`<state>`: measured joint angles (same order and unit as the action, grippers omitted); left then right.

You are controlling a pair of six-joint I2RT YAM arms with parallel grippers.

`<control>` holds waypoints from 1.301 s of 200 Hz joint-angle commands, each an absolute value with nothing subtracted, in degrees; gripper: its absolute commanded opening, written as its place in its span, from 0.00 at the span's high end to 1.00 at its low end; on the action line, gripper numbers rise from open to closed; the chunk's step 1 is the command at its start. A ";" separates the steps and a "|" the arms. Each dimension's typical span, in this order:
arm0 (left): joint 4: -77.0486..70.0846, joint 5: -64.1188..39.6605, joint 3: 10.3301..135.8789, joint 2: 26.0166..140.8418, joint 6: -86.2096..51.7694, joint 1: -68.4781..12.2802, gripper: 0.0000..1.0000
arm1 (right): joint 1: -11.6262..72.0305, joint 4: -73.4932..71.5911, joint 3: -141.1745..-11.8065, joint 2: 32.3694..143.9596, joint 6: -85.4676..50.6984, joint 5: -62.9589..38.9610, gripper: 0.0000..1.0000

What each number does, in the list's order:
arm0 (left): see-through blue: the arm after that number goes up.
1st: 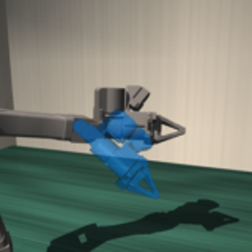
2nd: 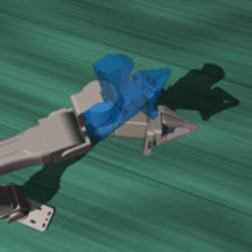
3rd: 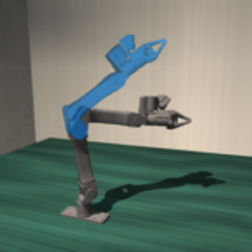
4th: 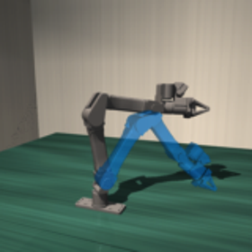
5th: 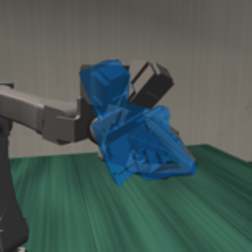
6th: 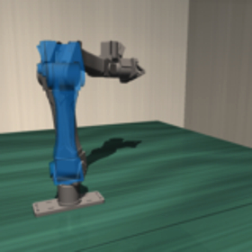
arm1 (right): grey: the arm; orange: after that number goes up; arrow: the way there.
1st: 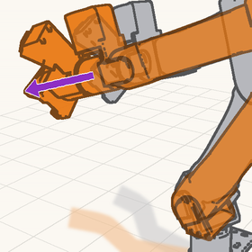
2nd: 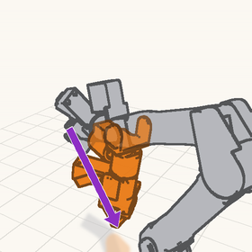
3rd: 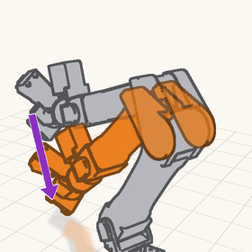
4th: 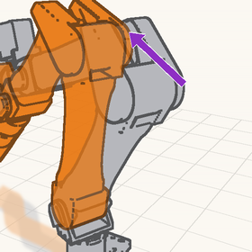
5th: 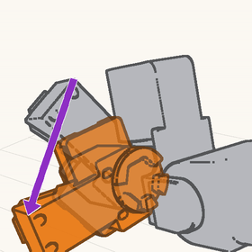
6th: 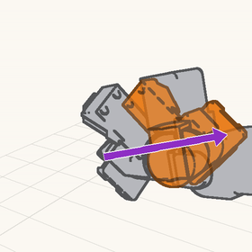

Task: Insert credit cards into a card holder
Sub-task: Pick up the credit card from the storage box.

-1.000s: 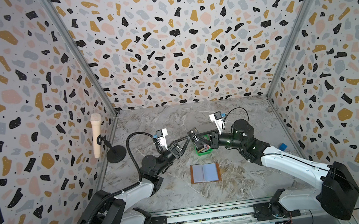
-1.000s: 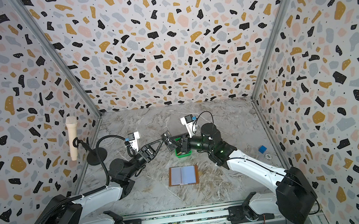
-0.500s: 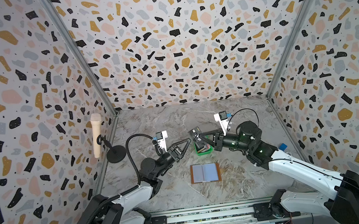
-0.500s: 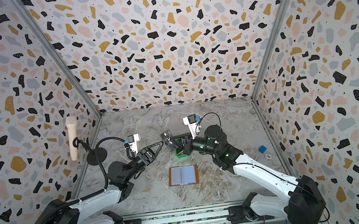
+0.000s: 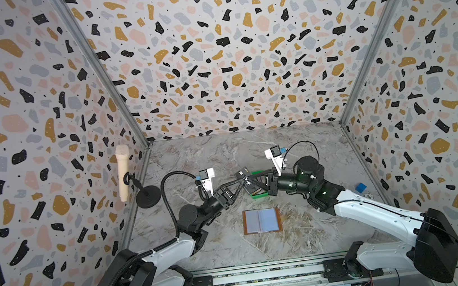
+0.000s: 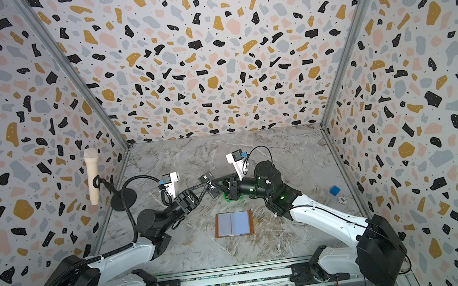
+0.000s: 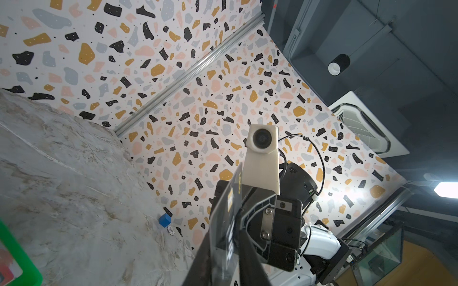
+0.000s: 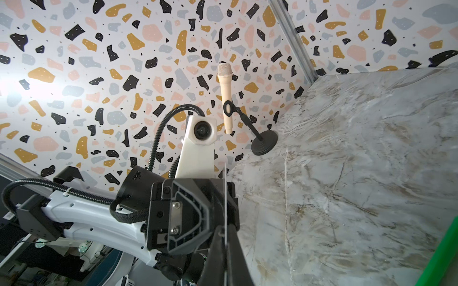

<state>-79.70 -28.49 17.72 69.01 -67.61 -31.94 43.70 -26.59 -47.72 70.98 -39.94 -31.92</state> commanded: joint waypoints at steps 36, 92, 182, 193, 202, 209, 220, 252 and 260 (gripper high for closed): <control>-77.14 -30.91 17.31 65.69 -63.72 -32.17 1.00 | 41.16 -14.94 -49.55 70.78 -33.10 -40.22 0.88; -60.75 -37.05 18.26 60.37 -56.18 -32.17 1.00 | 34.67 -2.12 -48.21 67.45 -23.06 -52.50 0.58; -57.23 -41.75 16.79 61.16 -54.60 -32.61 1.00 | 34.96 -4.81 -47.02 70.66 -21.78 -59.90 0.63; -57.50 -41.83 16.84 61.59 -54.59 -32.70 1.00 | 35.33 -5.15 -47.10 71.14 -21.90 -59.96 0.63; -57.69 -41.93 16.87 61.85 -54.73 -32.82 1.00 | 35.60 -5.20 -47.20 71.51 -22.01 -59.94 0.65; -57.77 -41.99 16.88 61.96 -54.88 -32.83 1.00 | 35.75 -5.53 -47.20 71.69 -22.20 -59.94 0.66; -58.03 -42.01 16.79 62.05 -54.93 -32.87 1.00 | 35.88 -5.72 -47.35 72.16 -22.25 -59.85 0.66; -57.90 -41.76 16.44 61.92 -54.80 -33.11 1.00 | 36.01 -6.66 -47.68 73.03 -22.86 -59.85 0.72; -57.89 -41.75 16.44 61.96 -54.76 -33.13 1.00 | 35.97 -6.68 -47.79 73.04 -22.85 -59.94 0.72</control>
<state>-55.51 -40.66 17.10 62.11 -55.99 -32.82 35.70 -4.84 -47.05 73.41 -22.96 -58.76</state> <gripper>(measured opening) 0.046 0.283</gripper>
